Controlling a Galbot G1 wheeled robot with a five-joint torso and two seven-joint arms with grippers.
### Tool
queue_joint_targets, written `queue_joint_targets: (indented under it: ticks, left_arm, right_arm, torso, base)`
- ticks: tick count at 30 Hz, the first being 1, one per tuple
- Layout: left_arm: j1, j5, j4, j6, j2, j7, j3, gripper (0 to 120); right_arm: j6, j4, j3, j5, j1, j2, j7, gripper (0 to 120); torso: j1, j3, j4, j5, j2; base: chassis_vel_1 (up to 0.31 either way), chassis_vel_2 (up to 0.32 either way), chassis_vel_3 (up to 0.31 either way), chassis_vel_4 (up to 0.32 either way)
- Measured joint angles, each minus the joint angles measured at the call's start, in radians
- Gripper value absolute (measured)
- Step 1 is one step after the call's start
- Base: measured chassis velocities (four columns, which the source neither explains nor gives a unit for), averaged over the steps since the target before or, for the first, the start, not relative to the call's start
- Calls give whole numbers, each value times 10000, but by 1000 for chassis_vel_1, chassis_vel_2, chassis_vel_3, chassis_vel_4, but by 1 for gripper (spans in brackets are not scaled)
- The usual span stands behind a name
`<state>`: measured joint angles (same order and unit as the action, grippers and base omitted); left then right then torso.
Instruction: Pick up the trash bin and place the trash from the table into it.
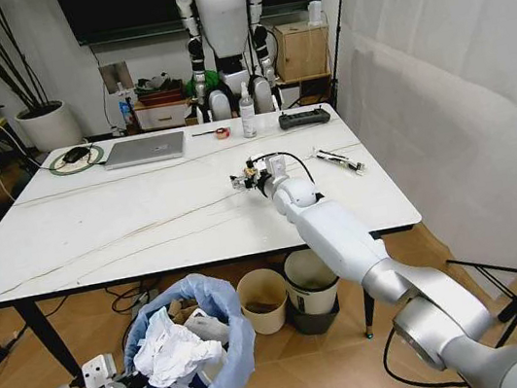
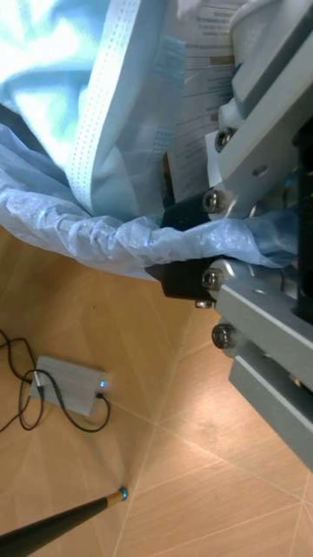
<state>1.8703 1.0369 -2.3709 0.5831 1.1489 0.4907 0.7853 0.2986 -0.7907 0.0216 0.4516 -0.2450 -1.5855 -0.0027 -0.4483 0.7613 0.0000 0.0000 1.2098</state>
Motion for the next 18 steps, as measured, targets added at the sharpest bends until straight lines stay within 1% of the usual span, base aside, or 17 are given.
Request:
queue_joint_targets:
  ticks: [18]
  left_arm:
    - [-46,-64,0,-6,35,-17,-32,0]
  right_arm:
    - [-10,618,-425,-282,89,15,9,100]
  torso:
    - [0,0,-1,0,-1]
  base:
    - [0,0,0,0]
